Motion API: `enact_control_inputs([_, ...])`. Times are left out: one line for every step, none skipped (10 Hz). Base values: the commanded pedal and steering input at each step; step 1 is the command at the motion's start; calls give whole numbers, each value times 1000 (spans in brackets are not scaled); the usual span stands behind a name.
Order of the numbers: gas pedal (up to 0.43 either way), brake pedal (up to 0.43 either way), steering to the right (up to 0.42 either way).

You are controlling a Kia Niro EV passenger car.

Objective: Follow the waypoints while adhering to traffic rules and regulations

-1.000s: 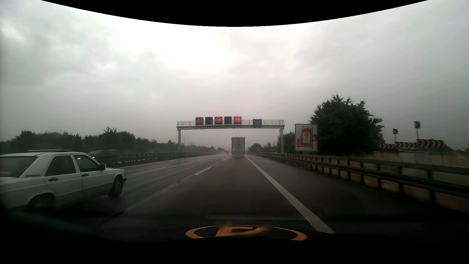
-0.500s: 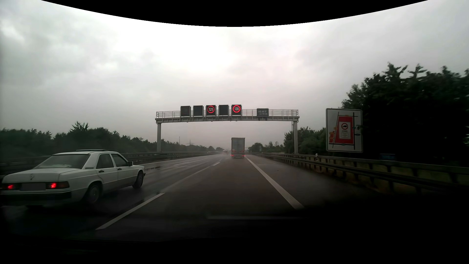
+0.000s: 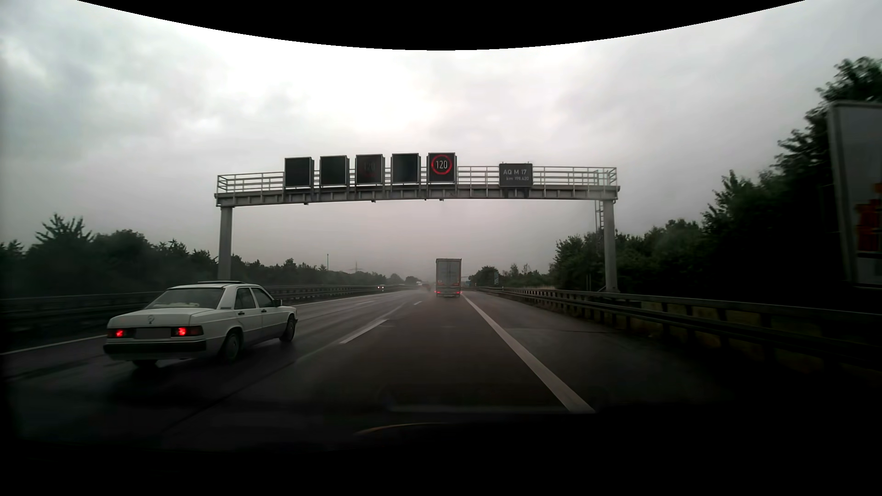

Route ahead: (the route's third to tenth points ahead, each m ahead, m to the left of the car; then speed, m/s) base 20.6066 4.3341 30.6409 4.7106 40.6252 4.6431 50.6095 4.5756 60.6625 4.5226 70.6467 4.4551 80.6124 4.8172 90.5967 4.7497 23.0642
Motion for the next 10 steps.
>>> enact_control_inputs([110, 0, -4])
enact_control_inputs([110, 0, -4])
enact_control_inputs([110, 0, -4])
enact_control_inputs([110, 0, -4])
enact_control_inputs([98, 0, -4])
enact_control_inputs([98, 0, -3])
enact_control_inputs([98, 0, -3])
enact_control_inputs([98, 0, -4])
enact_control_inputs([98, 0, -4])
enact_control_inputs([87, 0, -4])
